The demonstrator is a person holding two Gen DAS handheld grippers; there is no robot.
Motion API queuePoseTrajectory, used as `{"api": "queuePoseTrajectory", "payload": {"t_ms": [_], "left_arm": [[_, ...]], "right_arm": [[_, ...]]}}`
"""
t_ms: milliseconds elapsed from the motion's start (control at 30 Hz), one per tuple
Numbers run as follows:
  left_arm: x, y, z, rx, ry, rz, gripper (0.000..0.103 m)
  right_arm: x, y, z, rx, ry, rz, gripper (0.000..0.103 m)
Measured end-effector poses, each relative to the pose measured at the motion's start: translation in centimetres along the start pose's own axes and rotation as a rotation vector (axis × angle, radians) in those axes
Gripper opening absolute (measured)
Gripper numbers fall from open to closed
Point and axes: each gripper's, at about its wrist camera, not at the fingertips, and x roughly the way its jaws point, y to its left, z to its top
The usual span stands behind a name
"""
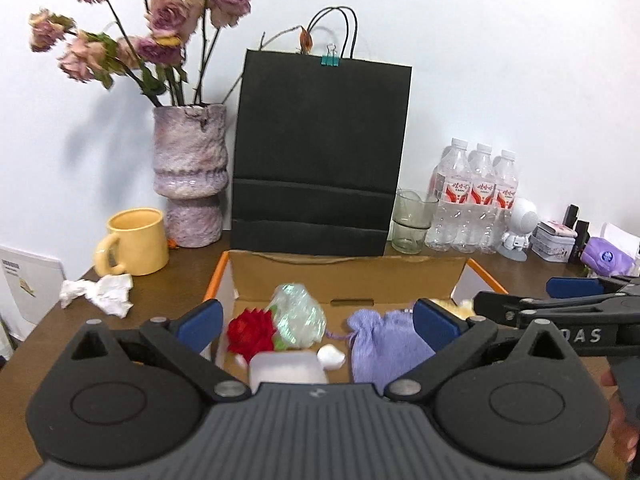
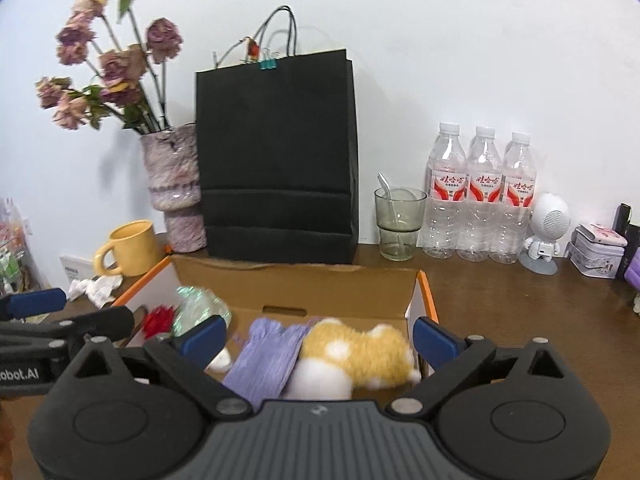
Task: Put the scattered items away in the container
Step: 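Grasp the green tissue pack with the left gripper while the right grasps the snack bag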
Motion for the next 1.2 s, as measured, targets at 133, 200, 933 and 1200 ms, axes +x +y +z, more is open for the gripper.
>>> {"api": "queuePoseTrajectory", "payload": {"t_ms": [133,200,933,1200], "left_arm": [[-3.3,0.9,-1.6,0.013,-0.003,0.013,0.103],[-4.7,1.6,-2.6,0.018,0.004,0.03,0.103],[-9.5,3.5,-10.3,0.034,0.143,0.006,0.103],[-7.2,-1.3,-11.1,0.128,0.162,-0.069,0.103]], "right_arm": [[-3.1,0.6,-2.1,-0.026,0.007,-0.005,0.1],[-4.7,1.0,-3.5,-0.04,0.015,-0.008,0.1],[-8.5,6.5,-14.2,-0.075,0.215,0.067,0.08],[-9.3,3.5,-15.0,-0.021,0.216,0.091,0.02]]}}
